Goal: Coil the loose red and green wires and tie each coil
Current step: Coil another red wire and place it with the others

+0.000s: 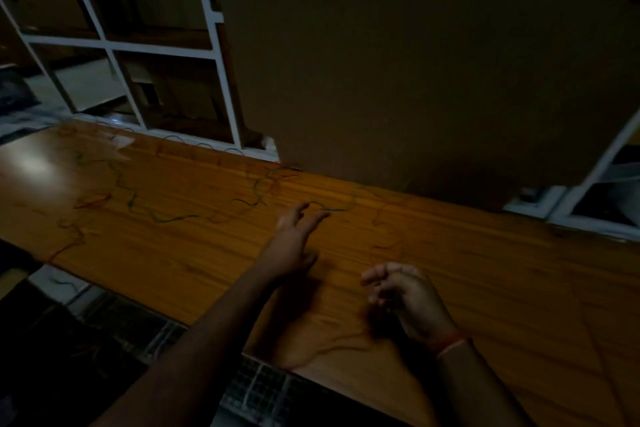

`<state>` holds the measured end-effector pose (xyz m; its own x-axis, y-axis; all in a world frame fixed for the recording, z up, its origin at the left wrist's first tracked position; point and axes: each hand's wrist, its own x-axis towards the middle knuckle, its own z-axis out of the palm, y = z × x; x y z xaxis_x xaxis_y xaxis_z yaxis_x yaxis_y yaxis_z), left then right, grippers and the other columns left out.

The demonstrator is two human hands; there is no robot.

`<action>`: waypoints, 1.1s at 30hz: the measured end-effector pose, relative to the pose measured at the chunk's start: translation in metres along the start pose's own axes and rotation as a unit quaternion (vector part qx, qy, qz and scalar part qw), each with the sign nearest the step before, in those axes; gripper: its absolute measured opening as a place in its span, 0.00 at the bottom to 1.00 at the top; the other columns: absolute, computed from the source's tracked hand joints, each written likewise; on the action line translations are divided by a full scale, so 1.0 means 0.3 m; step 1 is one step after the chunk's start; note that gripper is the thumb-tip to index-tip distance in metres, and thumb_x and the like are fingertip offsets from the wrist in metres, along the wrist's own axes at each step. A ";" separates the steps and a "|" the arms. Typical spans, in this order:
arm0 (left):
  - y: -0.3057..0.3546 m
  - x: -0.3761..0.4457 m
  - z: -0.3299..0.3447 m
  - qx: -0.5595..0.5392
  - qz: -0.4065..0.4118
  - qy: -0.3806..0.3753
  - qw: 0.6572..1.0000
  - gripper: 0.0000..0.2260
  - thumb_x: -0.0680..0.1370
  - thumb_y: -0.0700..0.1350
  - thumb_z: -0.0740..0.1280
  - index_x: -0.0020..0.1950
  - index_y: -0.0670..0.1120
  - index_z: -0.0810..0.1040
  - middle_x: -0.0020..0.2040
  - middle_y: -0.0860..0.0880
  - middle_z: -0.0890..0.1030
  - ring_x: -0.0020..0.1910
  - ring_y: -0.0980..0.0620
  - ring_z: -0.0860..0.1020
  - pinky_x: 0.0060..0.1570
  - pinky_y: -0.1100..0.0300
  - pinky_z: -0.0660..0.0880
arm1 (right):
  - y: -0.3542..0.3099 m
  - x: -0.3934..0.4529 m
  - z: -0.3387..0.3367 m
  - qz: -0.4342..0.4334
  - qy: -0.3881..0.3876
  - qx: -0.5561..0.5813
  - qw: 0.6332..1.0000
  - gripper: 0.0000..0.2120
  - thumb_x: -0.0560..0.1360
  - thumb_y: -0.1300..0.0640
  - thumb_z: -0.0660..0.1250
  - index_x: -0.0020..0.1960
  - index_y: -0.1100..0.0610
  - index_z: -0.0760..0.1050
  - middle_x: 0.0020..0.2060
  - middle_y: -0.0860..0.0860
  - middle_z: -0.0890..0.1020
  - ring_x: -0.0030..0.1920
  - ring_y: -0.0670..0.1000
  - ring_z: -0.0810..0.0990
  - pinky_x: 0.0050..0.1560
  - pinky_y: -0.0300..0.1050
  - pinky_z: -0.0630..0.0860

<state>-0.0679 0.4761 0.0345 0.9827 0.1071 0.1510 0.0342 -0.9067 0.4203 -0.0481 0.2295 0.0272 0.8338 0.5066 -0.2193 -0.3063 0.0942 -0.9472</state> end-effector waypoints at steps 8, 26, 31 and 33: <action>0.337 0.093 0.060 0.024 0.216 0.002 0.976 0.10 0.80 0.57 0.70 0.60 0.61 0.80 0.80 0.51 0.59 0.79 0.45 0.56 0.73 0.41 0.64 | -0.206 -0.151 -0.205 -0.068 -0.077 -0.023 0.994 0.11 0.73 0.63 0.63 0.52 0.65 0.79 0.35 0.61 0.79 0.21 0.46 0.63 0.25 0.41 0.56; 0.592 0.155 0.032 -0.207 0.283 -0.032 0.936 0.30 0.78 0.51 0.73 0.77 0.61 0.65 0.73 0.58 0.68 0.69 0.61 0.70 0.64 0.58 0.74 | -0.327 -0.248 -0.306 -0.127 0.051 -0.134 0.981 0.10 0.84 0.56 0.61 0.59 0.56 0.79 0.32 0.55 0.76 0.26 0.47 0.66 0.27 0.39 0.61; 0.556 0.183 0.049 -0.036 0.299 0.097 0.949 0.16 0.78 0.52 0.72 0.66 0.60 0.77 0.71 0.52 0.67 0.68 0.56 0.65 0.63 0.58 0.69 | -0.312 -0.261 -0.307 -0.096 0.037 -0.208 0.973 0.10 0.83 0.58 0.61 0.52 0.59 0.81 0.28 0.50 0.74 0.28 0.46 0.67 0.28 0.39 0.62; 0.540 0.188 0.049 -0.008 0.281 0.131 0.951 0.08 0.78 0.54 0.70 0.57 0.59 0.80 0.71 0.53 0.68 0.68 0.55 0.65 0.61 0.52 0.72 | -0.311 -0.269 -0.314 -0.090 0.024 -0.209 0.973 0.10 0.83 0.60 0.60 0.49 0.61 0.79 0.28 0.50 0.73 0.28 0.46 0.67 0.28 0.39 0.62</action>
<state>-0.0042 0.3291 0.0978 0.7662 -0.2922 0.5723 -0.4869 -0.8452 0.2203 -0.0437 0.0992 0.1113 0.8801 0.4729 -0.0424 0.0518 -0.1844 -0.9815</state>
